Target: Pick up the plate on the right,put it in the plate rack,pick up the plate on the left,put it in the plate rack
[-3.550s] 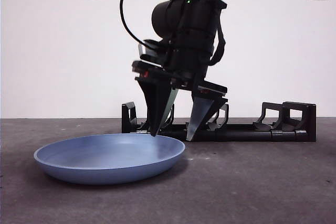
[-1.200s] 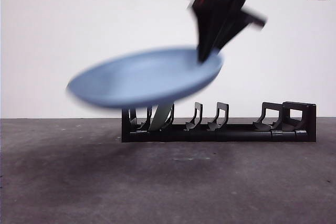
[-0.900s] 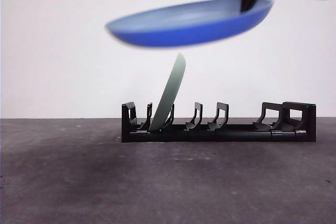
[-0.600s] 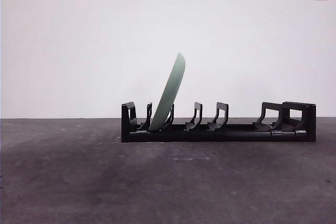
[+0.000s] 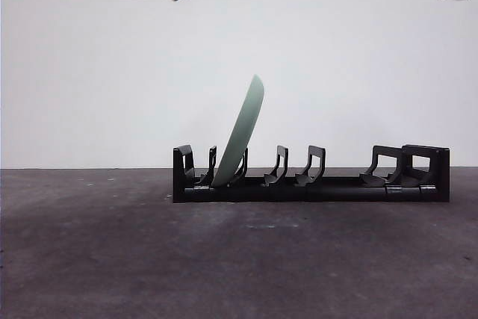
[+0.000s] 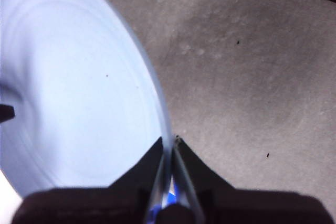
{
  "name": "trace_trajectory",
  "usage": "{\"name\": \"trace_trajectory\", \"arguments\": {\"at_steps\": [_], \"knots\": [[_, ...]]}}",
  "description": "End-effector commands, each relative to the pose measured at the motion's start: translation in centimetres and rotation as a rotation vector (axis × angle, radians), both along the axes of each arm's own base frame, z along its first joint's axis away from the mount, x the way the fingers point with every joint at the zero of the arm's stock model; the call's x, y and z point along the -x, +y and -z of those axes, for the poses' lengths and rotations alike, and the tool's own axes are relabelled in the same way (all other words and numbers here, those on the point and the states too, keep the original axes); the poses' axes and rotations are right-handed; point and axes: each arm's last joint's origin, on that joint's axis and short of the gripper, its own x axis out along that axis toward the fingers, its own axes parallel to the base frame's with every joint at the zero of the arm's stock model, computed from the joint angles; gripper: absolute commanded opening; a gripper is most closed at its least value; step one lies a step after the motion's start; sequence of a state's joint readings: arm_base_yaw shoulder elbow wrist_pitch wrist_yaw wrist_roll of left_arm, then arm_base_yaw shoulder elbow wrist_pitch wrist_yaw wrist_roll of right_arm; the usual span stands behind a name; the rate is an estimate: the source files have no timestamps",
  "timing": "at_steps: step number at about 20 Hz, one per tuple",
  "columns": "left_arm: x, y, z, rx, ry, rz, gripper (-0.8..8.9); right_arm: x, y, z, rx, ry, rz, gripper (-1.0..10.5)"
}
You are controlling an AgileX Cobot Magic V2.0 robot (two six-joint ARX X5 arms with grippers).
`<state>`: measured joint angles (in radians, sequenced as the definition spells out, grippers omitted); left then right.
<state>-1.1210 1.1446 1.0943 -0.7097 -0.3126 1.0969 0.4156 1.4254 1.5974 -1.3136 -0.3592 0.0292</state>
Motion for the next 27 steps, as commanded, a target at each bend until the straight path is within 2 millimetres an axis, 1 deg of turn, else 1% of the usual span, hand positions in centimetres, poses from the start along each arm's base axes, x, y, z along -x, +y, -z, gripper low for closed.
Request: {"name": "trace_trajectory", "arguments": {"at_steps": [1, 3, 5, 15, 19, 20, 22, 24, 27], "knots": [[0.2, -0.2, 0.1, 0.006, 0.002, 0.004, 0.20, -0.2, -0.2, 0.1, -0.005, -0.001, 0.002, -0.1], [0.3, -0.2, 0.1, 0.015, 0.010, -0.001, 0.19, -0.3, -0.2, 0.1, -0.005, -0.001, 0.004, -0.1], [0.4, -0.3, 0.1, 0.016, 0.011, 0.005, -0.13, -0.3, -0.3, 0.1, -0.005, 0.000, 0.006, -0.1], [0.9, -0.5, 0.2, 0.007, 0.019, 0.035, -0.08, -0.5, -0.5, 0.1, -0.002, -0.015, 0.014, -0.1], [1.1, -0.5, 0.2, 0.025, 0.041, 0.041, -0.08, -0.6, -0.4, 0.0, -0.005, -0.034, 0.005, 0.2], [1.1, -0.6, 0.2, 0.040, 0.060, 0.042, -0.08, -0.6, -0.4, -0.1, -0.009, -0.046, 0.006, 0.7], [1.2, -0.6, 0.2, 0.064, 0.095, 0.044, -0.08, -0.5, -0.5, -0.5, -0.023, -0.077, 0.006, 2.1], [1.2, -0.7, 0.2, 0.085, 0.117, 0.041, -0.08, -0.3, -0.6, -1.2, -0.037, -0.133, 0.011, 3.3], [1.2, -1.0, 0.0, 0.137, 0.143, 0.036, -0.08, 0.4, -1.0, -2.6, -0.040, -0.235, 0.035, 3.5]]}}
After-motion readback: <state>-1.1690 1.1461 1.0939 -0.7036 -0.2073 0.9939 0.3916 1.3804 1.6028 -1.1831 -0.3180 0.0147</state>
